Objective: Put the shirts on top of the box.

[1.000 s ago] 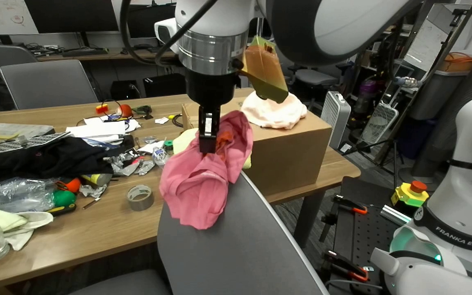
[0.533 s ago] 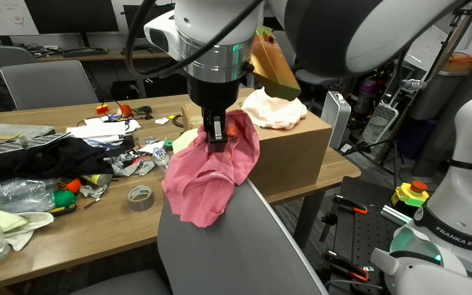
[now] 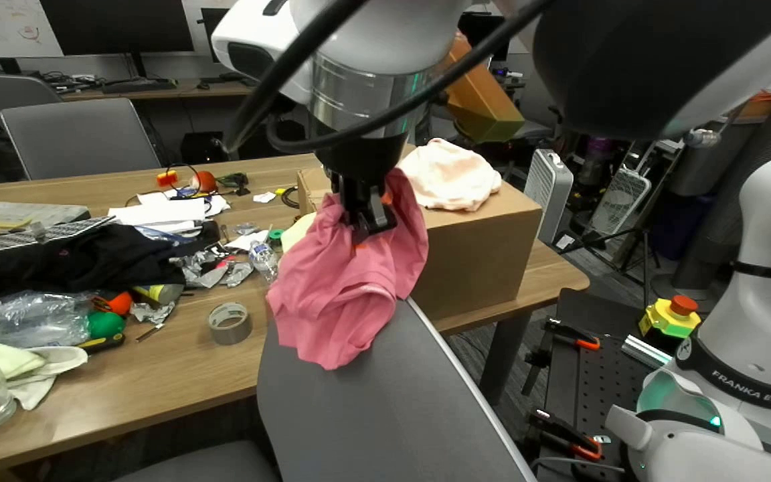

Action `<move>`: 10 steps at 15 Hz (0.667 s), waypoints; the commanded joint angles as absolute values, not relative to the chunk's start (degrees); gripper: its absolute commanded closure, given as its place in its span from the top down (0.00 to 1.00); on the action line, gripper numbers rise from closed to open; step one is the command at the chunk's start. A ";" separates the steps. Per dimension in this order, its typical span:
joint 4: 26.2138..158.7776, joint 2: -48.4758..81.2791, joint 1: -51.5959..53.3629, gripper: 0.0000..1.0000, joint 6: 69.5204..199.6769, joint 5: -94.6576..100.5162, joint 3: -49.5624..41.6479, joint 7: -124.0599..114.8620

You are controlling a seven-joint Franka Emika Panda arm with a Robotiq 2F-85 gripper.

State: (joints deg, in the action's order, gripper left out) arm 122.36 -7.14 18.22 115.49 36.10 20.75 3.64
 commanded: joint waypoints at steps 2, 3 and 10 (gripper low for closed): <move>121.25 -11.59 19.42 0.03 116.79 38.29 21.14 5.93; 120.97 -12.72 19.64 0.03 117.39 37.35 21.04 6.27; 118.16 -19.41 19.96 0.03 118.06 35.45 20.81 7.28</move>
